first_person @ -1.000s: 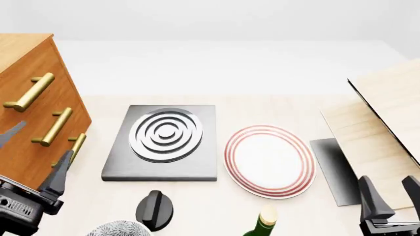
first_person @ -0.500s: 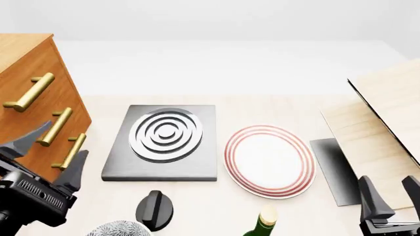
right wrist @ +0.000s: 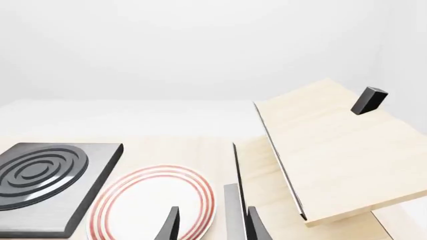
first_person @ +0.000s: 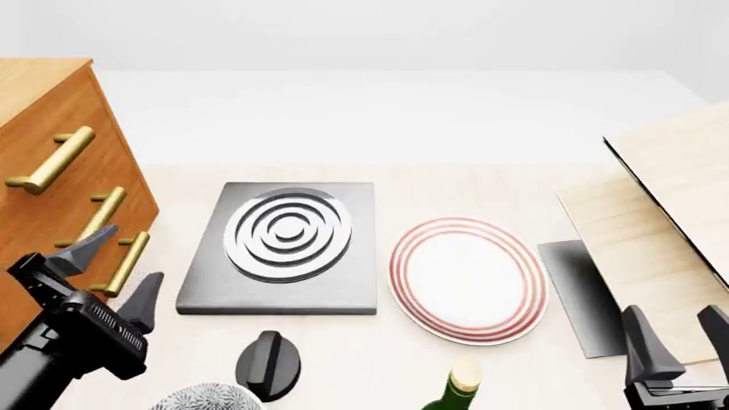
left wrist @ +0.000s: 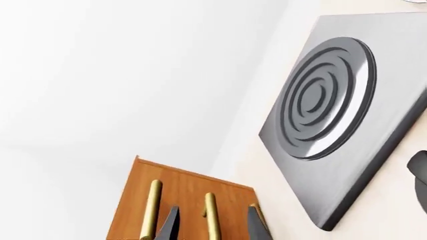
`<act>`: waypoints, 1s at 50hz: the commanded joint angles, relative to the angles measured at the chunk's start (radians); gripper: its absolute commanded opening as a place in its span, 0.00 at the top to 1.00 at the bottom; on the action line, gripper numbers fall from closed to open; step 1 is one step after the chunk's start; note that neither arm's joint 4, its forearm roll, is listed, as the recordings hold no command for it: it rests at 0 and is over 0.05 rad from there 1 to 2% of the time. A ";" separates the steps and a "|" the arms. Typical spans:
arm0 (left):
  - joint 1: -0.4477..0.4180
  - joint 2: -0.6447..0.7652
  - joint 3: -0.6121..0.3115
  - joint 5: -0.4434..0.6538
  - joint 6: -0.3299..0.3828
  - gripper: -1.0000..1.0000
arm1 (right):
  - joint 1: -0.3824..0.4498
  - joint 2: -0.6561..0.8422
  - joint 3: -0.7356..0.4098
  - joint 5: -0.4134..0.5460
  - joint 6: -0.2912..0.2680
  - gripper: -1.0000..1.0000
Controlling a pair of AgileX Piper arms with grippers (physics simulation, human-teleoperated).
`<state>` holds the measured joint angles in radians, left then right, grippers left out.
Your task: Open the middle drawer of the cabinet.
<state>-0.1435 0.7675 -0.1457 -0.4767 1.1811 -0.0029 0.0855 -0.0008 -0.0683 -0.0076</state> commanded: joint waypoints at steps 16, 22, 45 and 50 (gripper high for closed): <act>0.134 0.276 0.072 -0.378 0.116 0.00 | 0.000 -0.022 0.000 0.018 0.002 0.00; 0.148 0.305 0.069 -0.418 0.123 0.00 | 0.000 -0.022 0.000 0.018 0.002 0.00; 0.174 0.475 0.057 -0.564 0.134 0.00 | 0.000 -0.022 0.000 0.018 0.002 0.00; 0.188 0.477 0.052 -0.549 0.128 0.00 | 0.000 -0.022 0.000 0.018 0.002 0.00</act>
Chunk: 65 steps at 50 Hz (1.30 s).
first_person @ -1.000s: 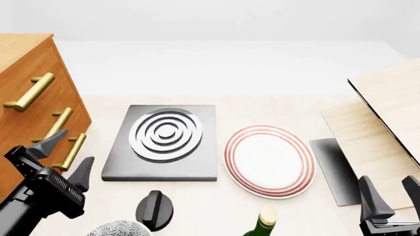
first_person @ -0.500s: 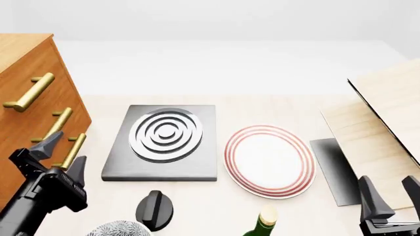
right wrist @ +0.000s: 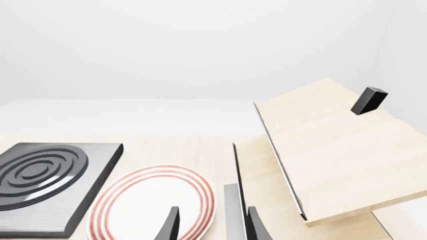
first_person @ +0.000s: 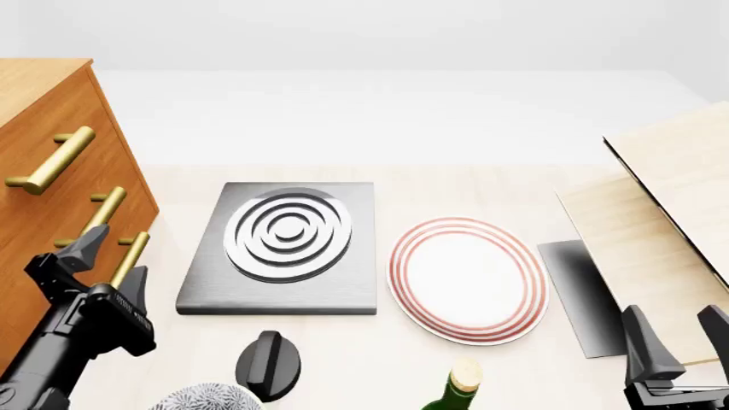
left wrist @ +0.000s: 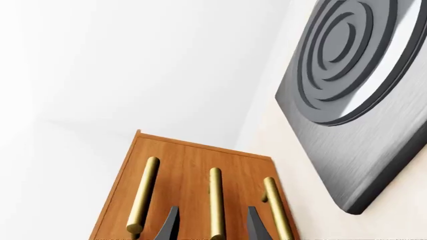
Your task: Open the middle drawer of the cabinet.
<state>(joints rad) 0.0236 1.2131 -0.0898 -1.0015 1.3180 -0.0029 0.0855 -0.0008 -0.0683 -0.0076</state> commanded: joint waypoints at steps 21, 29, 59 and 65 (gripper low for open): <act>0.107 0.131 0.004 -0.091 -0.007 0.00 | 0.000 -0.022 0.000 0.018 0.002 0.00; 0.121 0.163 -0.005 -0.121 -0.006 0.00 | 0.000 -0.022 0.000 0.018 0.002 0.00; 0.194 0.295 -0.066 -0.188 -0.008 0.00 | 0.000 -0.022 0.000 0.018 0.002 0.00; 0.212 0.300 -0.082 -0.186 -0.005 0.00 | 0.000 -0.022 0.000 0.018 0.002 0.00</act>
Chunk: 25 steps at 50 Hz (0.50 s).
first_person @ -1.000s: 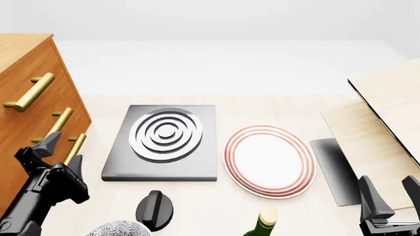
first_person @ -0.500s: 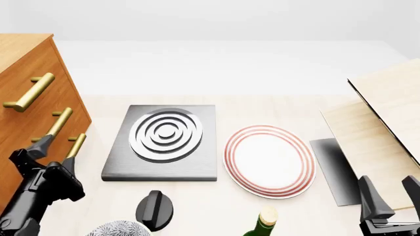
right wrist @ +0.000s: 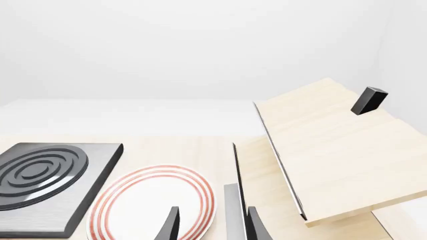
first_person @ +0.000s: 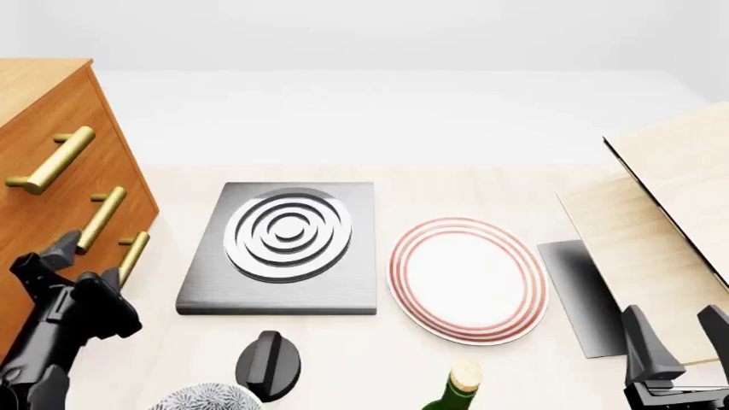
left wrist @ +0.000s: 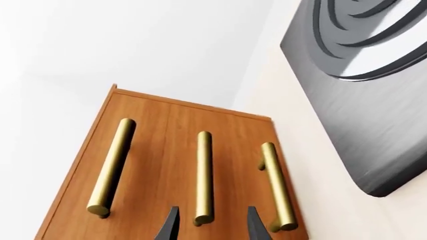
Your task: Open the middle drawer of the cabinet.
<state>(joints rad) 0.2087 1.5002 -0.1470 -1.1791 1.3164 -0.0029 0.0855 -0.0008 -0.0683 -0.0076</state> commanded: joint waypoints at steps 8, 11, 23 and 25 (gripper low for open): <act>0.037 0.042 -0.022 -0.038 0.013 0.00 | 0.000 -0.022 0.000 0.018 0.002 0.00; 0.045 0.047 -0.033 -0.037 0.012 0.00 | 0.000 -0.022 0.000 0.018 0.002 0.00; 0.068 0.065 -0.072 -0.038 0.003 0.00 | 0.000 -0.022 0.000 0.018 0.002 0.00; 0.070 0.060 -0.077 -0.031 -0.002 0.00 | 0.000 -0.022 0.000 0.018 0.002 0.00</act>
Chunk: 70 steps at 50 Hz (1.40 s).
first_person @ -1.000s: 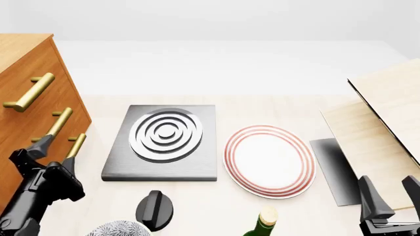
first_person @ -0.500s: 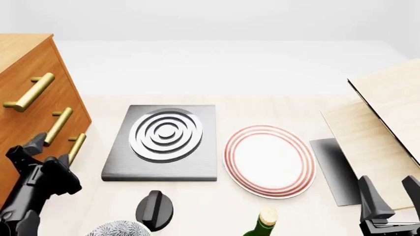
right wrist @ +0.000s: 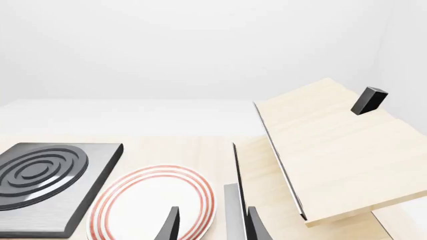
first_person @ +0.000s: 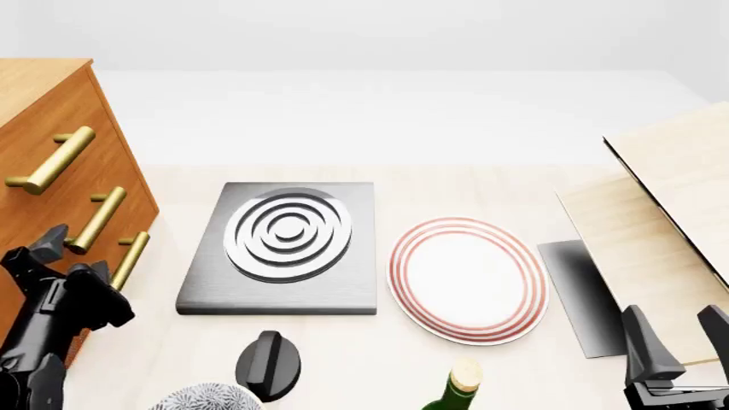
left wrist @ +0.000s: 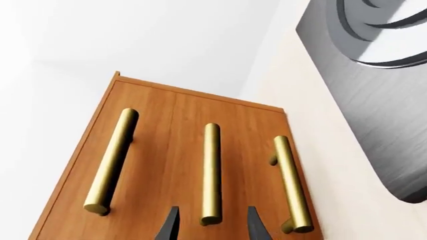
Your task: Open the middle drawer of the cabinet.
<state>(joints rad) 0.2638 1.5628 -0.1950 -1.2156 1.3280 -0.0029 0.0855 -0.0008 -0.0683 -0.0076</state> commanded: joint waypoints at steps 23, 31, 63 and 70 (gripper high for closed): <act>0.036 0.043 -0.074 0.005 -0.032 1.00 | 0.000 -0.022 0.000 0.018 0.002 0.00; 0.025 0.050 -0.069 0.007 -0.038 1.00 | 0.000 -0.022 0.000 0.018 0.002 0.00; -0.063 0.005 -0.051 0.015 -0.005 1.00 | 0.000 -0.022 0.000 0.018 0.002 0.00; -0.079 0.000 -0.051 0.020 -0.004 1.00 | 0.000 -0.022 0.000 0.018 0.002 0.00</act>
<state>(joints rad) 0.2359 1.5894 -0.2336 -1.2054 1.3208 -0.0029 0.0855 -0.0008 -0.0683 -0.0076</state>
